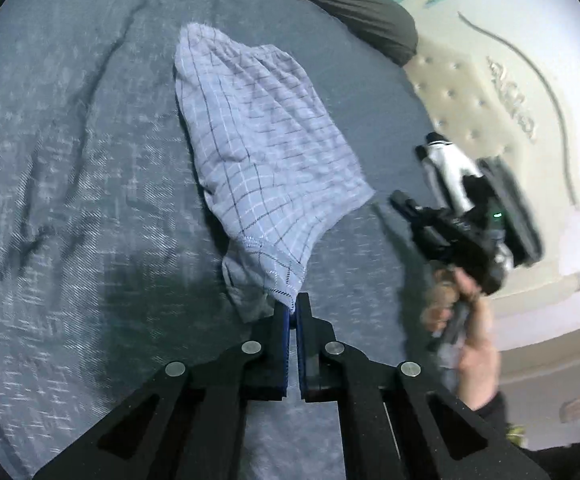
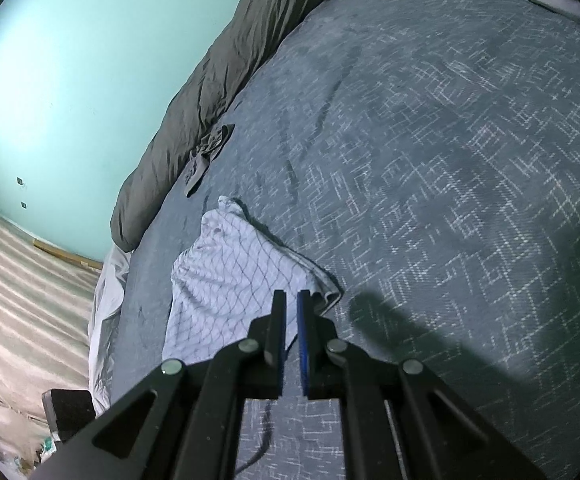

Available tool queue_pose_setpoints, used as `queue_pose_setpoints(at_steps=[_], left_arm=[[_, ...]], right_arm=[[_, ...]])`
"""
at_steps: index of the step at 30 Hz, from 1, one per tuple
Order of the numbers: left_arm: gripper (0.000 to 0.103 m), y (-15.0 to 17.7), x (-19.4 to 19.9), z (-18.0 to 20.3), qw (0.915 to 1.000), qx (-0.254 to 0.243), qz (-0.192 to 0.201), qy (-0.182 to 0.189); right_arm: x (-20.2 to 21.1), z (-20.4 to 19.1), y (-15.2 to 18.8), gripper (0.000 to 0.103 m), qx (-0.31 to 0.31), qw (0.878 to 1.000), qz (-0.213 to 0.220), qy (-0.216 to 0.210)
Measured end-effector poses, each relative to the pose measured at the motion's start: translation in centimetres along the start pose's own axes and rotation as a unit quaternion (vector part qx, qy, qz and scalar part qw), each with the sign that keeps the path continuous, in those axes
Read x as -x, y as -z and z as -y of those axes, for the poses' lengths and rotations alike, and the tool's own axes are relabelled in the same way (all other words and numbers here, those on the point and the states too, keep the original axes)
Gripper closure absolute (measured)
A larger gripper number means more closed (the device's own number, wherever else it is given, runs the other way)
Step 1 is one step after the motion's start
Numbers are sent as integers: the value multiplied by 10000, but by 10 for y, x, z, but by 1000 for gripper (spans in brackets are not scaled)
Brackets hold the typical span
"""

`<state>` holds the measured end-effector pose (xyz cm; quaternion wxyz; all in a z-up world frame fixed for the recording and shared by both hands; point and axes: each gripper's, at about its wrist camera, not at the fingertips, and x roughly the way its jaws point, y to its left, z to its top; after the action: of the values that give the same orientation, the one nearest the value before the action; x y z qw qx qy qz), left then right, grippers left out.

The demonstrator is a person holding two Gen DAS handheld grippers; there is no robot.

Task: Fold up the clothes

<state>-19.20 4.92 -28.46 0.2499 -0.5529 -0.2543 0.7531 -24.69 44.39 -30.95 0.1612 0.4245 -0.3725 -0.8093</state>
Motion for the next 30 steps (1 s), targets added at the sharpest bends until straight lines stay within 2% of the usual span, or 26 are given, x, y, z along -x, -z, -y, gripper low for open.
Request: queue_pose_setpoints(at_steps=[3,7,13,14,17,23,27,30], left_arm=[[100,0,-12,-13,9991,217,-326,167],[100,3,-27,-34,9966,566,-567,165],[97,5,-28,-35,9961,433,-646,-426],[93,4,-25,-32,9961,375,-631,-497],[68,2,-12,-20,9959,167,-572,-682],[67,-16,5,-3,9947,-240,-128,-987],[67,-31,-6,-2,9928,-227,132,-1170],[67,-36,-15,-2,9889,-394,283,-1407]], right_arm=[[-3,-2,2,97,28,10000,-32,1],[-5,-5,3,97,80,10000,-53,15],[-12,-7,3,97,110,9998,-136,2],[-13,-8,4,97,117,9998,-152,1],[-13,-9,5,97,127,9998,-153,-14],[-13,-11,5,97,126,9998,-143,-21],[-18,-16,7,97,233,9995,-210,10],[-22,-18,8,97,278,9993,-261,27]])
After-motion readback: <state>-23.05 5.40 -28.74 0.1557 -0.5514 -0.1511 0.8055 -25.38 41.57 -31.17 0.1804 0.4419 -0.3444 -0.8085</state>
